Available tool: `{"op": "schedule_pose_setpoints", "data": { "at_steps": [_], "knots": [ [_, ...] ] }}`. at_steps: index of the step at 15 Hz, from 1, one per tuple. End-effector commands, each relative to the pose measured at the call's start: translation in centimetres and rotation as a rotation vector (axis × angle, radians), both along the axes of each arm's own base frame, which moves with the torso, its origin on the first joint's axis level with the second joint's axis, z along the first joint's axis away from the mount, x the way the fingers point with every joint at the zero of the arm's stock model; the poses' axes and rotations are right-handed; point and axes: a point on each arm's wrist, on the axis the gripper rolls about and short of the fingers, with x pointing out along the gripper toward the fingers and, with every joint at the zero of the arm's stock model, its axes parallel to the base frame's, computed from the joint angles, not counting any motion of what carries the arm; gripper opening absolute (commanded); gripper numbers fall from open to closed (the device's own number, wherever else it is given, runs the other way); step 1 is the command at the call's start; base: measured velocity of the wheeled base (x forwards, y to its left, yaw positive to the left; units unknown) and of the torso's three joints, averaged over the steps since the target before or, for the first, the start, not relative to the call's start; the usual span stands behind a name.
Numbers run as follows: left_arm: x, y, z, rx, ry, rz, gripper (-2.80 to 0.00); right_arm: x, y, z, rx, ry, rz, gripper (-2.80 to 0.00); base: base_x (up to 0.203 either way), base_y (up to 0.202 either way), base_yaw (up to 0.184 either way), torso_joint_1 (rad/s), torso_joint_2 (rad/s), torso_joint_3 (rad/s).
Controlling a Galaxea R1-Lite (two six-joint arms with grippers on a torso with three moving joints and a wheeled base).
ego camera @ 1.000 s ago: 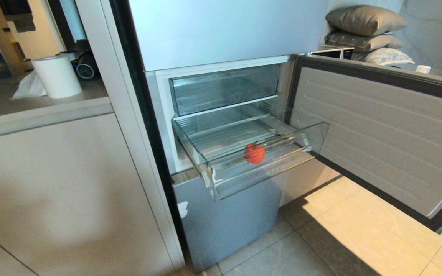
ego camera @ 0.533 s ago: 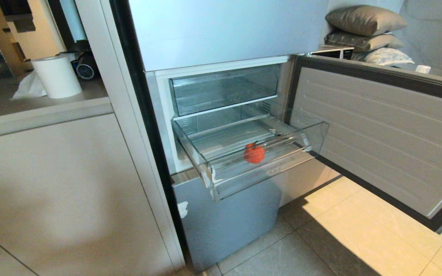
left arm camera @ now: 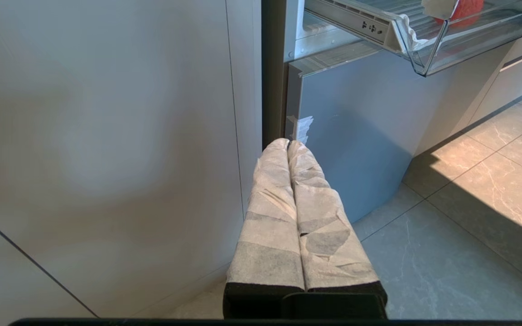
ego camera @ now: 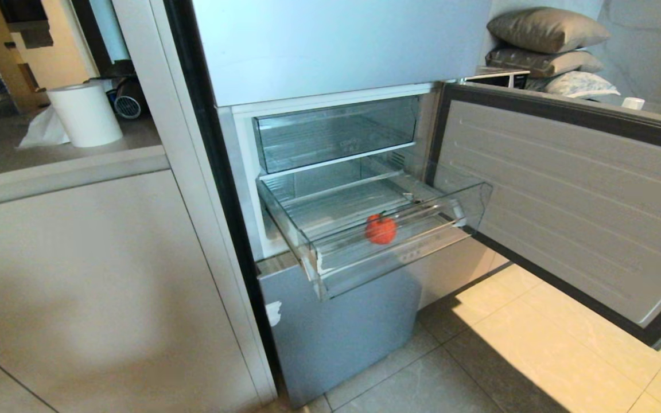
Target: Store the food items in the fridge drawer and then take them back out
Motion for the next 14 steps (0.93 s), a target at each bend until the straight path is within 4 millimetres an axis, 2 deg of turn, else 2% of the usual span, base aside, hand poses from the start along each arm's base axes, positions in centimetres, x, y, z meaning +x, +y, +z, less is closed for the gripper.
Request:
{"op": "schedule_pose_setpoints", "data": {
  "at_steps": [1, 10, 11, 14],
  "knots": [
    [0.02, 0.00, -0.02, 0.000, 0.002, 0.000, -2.80, 0.05, -1.47, -1.75, 0.006, 0.001, -0.001, -2.80, 0.000, 0.000, 0.000, 0.000, 0.00, 0.000],
    [0.01, 0.00, 0.01, 0.000, 0.001, 0.001, -2.80, 0.09, -1.56, -2.72, 0.025, 0.010, 0.030, -2.80, 0.000, 0.000, 0.000, 0.000, 0.00, 0.000],
    [0.01, 0.00, 0.01, 0.000, 0.001, 0.001, -2.80, 0.08, -1.52, -2.61, 0.024, 0.010, 0.030, 0.00, 0.000, 0.000, 0.000, 0.000, 0.00, 0.000],
    [0.02, 0.00, -0.01, 0.000, 0.002, 0.000, -2.80, 0.08, -1.44, -2.36, 0.020, 0.010, 0.038, 0.00, 0.000, 0.000, 0.000, 0.000, 0.00, 0.000]
  ]
}}
